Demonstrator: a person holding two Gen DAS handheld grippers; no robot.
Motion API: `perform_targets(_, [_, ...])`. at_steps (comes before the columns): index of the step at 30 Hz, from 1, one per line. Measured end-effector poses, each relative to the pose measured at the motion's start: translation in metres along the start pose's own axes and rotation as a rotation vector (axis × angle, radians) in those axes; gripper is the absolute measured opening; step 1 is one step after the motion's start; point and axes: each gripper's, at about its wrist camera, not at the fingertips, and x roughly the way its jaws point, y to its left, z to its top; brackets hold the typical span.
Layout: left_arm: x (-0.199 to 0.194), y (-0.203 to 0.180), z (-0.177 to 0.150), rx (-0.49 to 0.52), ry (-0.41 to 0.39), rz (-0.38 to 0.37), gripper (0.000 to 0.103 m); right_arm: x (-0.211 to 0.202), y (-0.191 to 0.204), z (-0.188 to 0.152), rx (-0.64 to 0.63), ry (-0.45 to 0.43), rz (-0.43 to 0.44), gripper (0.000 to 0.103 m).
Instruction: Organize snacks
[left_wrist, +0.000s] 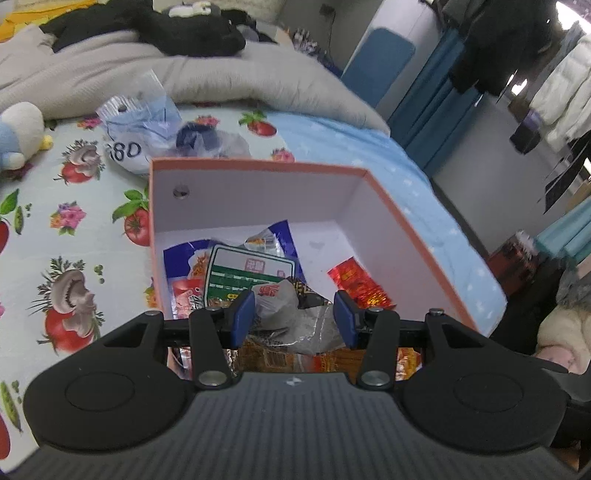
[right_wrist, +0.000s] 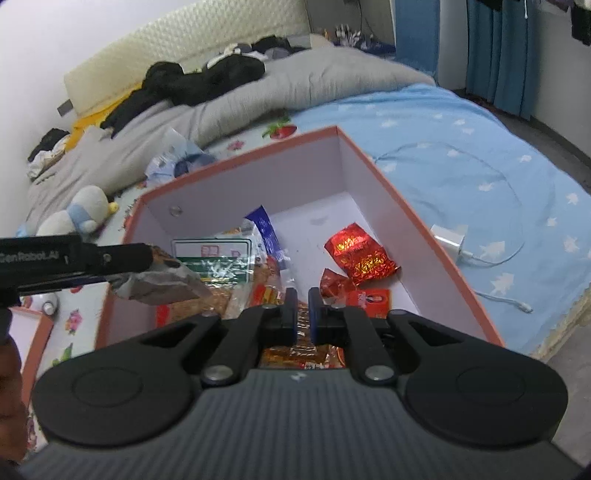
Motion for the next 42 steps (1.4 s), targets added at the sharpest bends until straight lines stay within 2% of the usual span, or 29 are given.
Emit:
perform_targets(4, [0.019,0.004,0.003,-0.010,0.030,0.008,0.055,0.014,0.000,0.001,0.005,0.019,0.006,0.009])
perform_targets(5, [0.021,0.006,0.004,-0.011,0.033,0.005,0.058,0.015,0.000,0.002,0.007,0.023,0.008,0.009])
perform_targets(6, [0.022,0.007,0.005,-0.015,0.035,0.006,0.067,0.017,0.001,0.003,0.008,0.025,0.010,0.009])
perform_targets(8, [0.020,0.008,0.006,-0.022,0.024,0.015,0.078,0.016,0.001,0.004,0.010,0.026,0.014,0.009])
perform_targets(13, [-0.006,0.005,0.011,0.005,-0.028,0.018,0.078,0.001,0.004,0.007,0.016,-0.001,0.018,0.009])
perform_targets(20, [-0.065,-0.005,0.009,0.032,-0.112,0.005,0.078,-0.051,0.015,0.010,0.011,-0.088,0.033,0.010])
perform_targets(29, [-0.143,-0.019,-0.016,0.080,-0.195,-0.014,0.078,-0.117,0.031,-0.005,-0.004,-0.187,0.034,0.012])
perform_targets(30, [-0.150,-0.021,-0.021,0.090,-0.202,-0.014,0.078,-0.122,0.033,-0.008,-0.010,-0.195,0.021,0.016])
perform_targets(31, [-0.157,-0.022,-0.026,0.097,-0.208,-0.016,0.078,-0.127,0.035,-0.010,-0.013,-0.200,0.013,0.025])
perform_targets(33, [-0.171,-0.023,-0.037,0.099,-0.216,-0.028,0.078,-0.138,0.035,-0.016,0.002,-0.214,0.008,0.083])
perform_targets(34, [-0.177,-0.022,-0.042,0.099,-0.221,-0.031,0.078,-0.143,0.034,-0.019,0.010,-0.231,0.005,0.092])
perform_targets(38, [-0.202,-0.021,-0.062,0.105,-0.238,-0.032,0.078,-0.163,0.034,-0.032,0.006,-0.251,-0.022,0.091])
perform_targets(42, [-0.226,-0.022,-0.083,0.120,-0.260,-0.029,0.078,-0.184,0.037,-0.046,-0.005,-0.279,-0.013,0.091])
